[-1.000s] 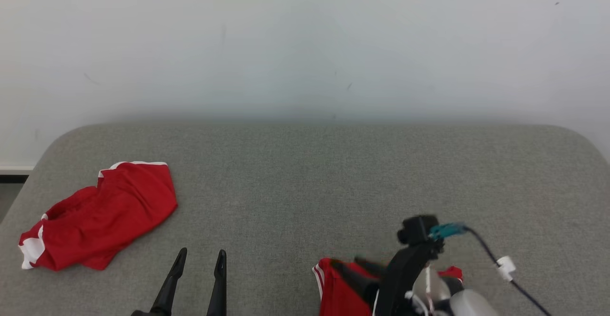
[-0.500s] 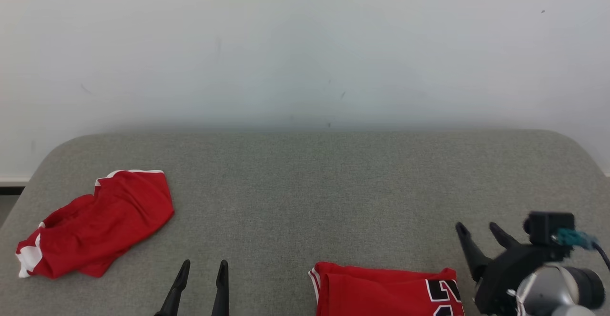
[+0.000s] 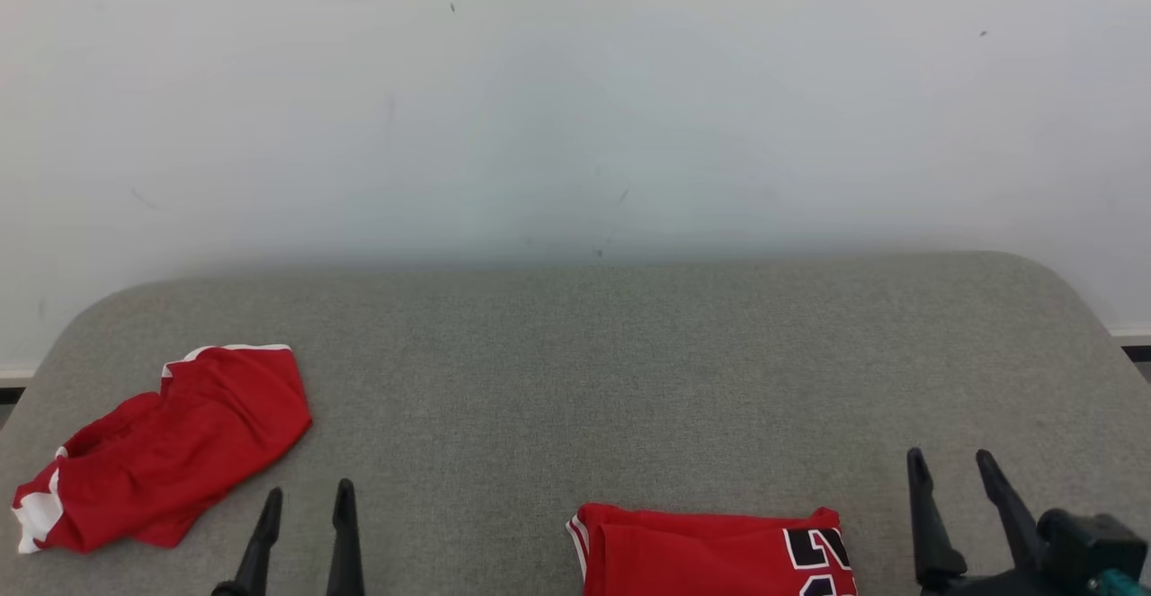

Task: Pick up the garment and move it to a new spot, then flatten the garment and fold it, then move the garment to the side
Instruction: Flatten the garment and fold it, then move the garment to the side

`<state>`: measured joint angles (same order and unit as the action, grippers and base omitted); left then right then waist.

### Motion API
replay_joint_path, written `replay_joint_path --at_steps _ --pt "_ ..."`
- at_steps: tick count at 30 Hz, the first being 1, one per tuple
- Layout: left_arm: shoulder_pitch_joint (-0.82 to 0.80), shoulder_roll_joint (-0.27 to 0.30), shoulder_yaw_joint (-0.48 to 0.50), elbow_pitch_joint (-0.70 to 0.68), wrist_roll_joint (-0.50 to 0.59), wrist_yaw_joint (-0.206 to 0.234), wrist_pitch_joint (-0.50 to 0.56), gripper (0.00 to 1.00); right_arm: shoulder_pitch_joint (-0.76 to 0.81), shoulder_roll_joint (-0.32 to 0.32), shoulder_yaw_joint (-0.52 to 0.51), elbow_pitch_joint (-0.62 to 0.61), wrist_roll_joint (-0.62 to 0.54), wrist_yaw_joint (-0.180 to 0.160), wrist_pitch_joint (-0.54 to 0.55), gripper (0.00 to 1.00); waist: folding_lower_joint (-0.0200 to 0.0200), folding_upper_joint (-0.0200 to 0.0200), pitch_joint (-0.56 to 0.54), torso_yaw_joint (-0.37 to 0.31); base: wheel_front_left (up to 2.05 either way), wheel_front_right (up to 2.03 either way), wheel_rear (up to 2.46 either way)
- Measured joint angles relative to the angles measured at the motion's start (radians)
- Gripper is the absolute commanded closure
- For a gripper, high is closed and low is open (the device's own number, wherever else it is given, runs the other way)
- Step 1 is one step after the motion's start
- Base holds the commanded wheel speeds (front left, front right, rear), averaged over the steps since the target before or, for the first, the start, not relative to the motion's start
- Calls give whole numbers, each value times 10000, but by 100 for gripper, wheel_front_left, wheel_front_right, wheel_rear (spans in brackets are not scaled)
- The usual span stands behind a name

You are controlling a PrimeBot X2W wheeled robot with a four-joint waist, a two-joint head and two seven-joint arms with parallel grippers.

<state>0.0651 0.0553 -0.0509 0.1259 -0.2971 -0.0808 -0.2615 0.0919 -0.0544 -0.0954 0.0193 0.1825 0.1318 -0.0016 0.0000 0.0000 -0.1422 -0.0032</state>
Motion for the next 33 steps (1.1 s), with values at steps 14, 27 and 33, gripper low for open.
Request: replay_joint_path --at_steps 14,27,33 --pt "386 -6 913 -82 435 -393 0 0 115 4 485 635 -869 0 -658 0 0 0 28 -70 0 0 0" --pt "749 -35 857 -305 477 -439 0 0 113 23 389 633 -932 0 -514 0 1 0 93 -53 0 0 0" --pt "850 -36 846 -424 477 -483 0 0 17 25 449 786 -652 0 1097 0 1 0 151 -66 0 0 0"
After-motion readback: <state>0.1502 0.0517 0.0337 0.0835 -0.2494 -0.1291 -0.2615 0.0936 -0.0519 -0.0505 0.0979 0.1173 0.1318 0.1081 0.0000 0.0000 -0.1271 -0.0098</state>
